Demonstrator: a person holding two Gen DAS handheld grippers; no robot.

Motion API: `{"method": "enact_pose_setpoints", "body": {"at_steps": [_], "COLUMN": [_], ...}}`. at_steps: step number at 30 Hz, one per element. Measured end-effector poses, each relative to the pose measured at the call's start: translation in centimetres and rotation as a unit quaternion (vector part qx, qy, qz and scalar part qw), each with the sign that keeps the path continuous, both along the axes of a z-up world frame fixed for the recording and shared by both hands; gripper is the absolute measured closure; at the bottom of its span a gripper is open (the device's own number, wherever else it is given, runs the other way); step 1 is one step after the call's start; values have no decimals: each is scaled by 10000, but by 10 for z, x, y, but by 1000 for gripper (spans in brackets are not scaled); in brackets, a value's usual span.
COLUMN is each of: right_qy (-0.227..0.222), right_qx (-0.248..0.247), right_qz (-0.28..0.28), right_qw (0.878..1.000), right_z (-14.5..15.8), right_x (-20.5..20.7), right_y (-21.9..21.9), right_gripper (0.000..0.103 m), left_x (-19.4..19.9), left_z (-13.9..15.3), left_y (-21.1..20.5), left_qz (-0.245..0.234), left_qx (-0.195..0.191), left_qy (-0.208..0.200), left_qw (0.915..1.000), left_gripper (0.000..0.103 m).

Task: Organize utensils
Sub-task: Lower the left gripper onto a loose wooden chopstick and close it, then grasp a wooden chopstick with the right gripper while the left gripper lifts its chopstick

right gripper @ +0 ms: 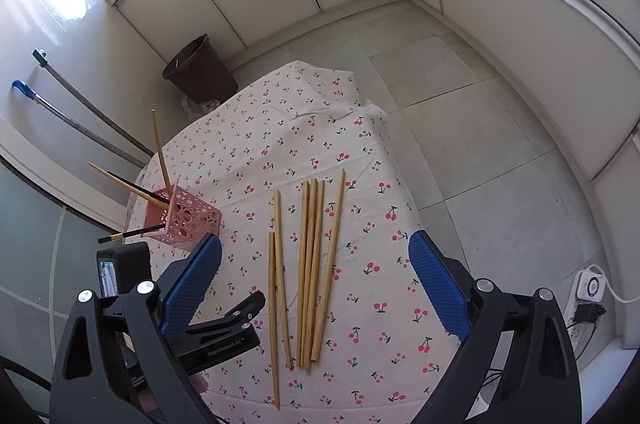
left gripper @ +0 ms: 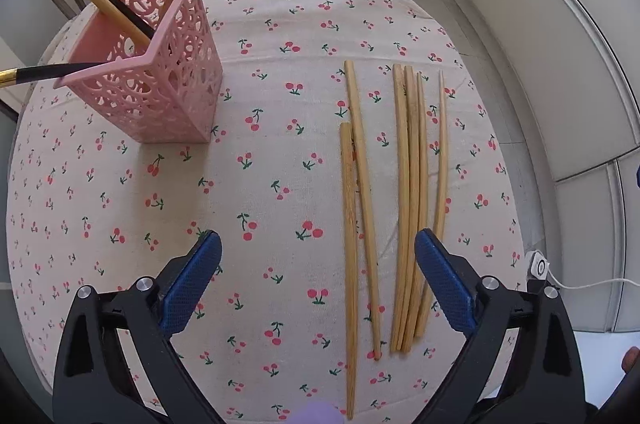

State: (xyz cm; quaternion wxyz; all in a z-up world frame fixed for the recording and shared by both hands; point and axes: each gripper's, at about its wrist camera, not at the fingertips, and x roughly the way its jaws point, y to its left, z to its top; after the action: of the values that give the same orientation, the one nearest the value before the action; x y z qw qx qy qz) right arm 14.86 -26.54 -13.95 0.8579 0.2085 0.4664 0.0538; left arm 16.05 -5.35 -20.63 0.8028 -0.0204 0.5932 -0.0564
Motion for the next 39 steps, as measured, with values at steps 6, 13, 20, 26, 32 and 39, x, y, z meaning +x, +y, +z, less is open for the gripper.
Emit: {"method": "enact_pose_setpoints", "body": {"at_steps": [6,13,20,26,32,39], "right_qy": [48,124,211,275,516,840], "right_qx": [92,173,294,257,319,548], "right_qz": [-40,-110,-166,-203,-380,-568], "right_qw": [9999,9997,9992,9991,9974,9933], "right_z": [-2,-5,-10,-13,-30,-57], "right_x": [2,5,9,11,19,38], "right_y": [-7,-15,-20,-21,-29,-29], "right_gripper": [11,11,11,11,11,11], "left_x": [16,33,46,58,70,62], "left_z": [-14,-24,-26,-32,-33,-35], "left_y": [-6,-12,-9,-19,-24,-30], "left_qz": [170,262,260,135,-129,-395], "left_qx": [160,430,475,643,640,571], "left_qy": [126,152,242,176,75,-122], "left_qw": [9996,9986,9982,9977,9978,9975], "left_gripper": [39,47,51,56,70,96]}}
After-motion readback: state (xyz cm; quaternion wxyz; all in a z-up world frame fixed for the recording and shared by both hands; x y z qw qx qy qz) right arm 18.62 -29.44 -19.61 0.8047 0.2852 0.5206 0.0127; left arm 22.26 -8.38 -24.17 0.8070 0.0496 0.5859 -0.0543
